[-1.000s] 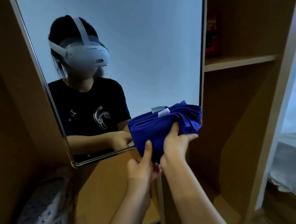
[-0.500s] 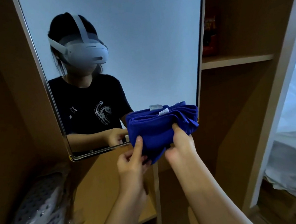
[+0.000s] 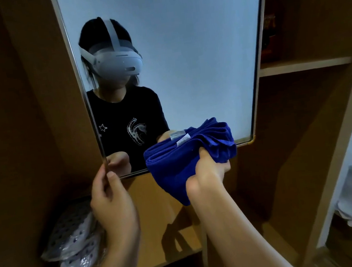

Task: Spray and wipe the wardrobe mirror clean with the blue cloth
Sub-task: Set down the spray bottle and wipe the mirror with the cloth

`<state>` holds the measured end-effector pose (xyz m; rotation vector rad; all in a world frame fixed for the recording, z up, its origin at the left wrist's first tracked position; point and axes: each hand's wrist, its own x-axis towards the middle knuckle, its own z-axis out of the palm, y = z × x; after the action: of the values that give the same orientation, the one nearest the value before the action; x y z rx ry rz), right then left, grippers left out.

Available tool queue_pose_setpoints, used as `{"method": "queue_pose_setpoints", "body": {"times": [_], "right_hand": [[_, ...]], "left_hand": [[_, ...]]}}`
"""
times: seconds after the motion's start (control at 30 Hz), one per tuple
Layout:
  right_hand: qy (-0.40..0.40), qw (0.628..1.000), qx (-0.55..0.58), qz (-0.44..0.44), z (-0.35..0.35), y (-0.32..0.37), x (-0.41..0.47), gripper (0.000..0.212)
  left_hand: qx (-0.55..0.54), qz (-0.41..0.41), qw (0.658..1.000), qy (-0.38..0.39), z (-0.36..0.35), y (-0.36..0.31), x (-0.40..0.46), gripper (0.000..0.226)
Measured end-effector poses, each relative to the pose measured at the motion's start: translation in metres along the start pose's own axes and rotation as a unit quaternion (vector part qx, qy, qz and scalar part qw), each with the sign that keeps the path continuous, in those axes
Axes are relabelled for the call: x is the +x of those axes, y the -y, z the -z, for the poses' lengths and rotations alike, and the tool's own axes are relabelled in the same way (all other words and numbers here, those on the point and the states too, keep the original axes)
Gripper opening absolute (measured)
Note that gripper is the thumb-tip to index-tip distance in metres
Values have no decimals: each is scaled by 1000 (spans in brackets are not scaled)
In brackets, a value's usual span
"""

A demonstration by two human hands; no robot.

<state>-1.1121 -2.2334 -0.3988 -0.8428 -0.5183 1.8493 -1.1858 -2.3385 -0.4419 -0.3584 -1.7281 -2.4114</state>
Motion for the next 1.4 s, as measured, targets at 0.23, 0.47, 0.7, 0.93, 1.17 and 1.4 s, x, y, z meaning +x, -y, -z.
{"method": "queue_pose_setpoints", "body": {"times": [0.23, 0.47, 0.7, 0.93, 1.17, 1.4], "right_hand": [[-32, 998, -44, -17, -17, -14, -17, 65], [48, 988, -9, -144, -34, -52, -55, 55], [109, 981, 42, -154, -34, -66, -60, 38], [25, 991, -2, -133, -21, -15, -36, 31], [9, 983, -36, -182, -18, 6, -23, 18], [17, 982, -26, -186, -20, 2, -13, 16]], "left_hand": [[9, -13, 1000, 0, 4, -3, 0, 27], [14, -14, 1000, 18, 10, 2, 6, 30], [53, -27, 998, 18, 13, 1, 12, 30], [117, -102, 987, 34, -3, 7, 13, 28], [172, -164, 969, 61, -16, 10, 22, 48], [173, -179, 968, 39, -18, 14, 25, 35]]}}
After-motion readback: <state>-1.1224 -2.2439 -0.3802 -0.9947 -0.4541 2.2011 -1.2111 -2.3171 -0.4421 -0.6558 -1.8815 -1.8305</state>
